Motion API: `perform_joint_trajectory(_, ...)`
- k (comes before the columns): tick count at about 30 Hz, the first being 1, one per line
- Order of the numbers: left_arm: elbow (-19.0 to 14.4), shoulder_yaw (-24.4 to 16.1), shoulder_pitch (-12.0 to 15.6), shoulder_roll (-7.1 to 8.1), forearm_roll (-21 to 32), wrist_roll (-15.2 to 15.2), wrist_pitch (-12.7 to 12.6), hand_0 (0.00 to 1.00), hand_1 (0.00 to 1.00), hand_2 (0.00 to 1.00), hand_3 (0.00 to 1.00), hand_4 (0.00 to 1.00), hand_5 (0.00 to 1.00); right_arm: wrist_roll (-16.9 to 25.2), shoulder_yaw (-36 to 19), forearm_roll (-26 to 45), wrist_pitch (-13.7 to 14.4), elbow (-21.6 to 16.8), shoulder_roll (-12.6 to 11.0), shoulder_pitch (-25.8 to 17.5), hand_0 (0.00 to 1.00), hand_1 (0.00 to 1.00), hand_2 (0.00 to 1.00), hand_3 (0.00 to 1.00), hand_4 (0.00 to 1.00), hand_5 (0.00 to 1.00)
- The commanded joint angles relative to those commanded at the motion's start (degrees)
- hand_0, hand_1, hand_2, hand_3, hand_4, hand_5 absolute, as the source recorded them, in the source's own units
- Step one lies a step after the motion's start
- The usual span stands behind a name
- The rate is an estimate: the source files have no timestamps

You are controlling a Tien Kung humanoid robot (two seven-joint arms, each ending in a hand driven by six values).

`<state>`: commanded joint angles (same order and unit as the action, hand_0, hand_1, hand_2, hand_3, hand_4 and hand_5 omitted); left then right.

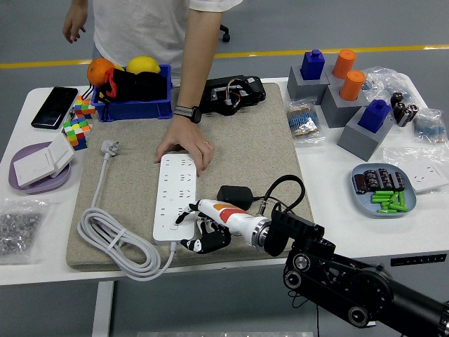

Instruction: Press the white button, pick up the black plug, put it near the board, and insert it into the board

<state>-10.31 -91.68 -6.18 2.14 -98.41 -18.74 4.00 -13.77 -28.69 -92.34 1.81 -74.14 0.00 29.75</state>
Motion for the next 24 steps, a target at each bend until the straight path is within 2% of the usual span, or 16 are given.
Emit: perform_joint_trajectory(24,0.0,-0.3,0.0,0.04,-0.6,-0.1,0.1,0.702,0.679,0.629,0.688,0.515,0.213,0.8,2.8,-1.5,1.0,3.4,0.0,0.6,0.002,0.002,0.165,0.680,0.724,0.277)
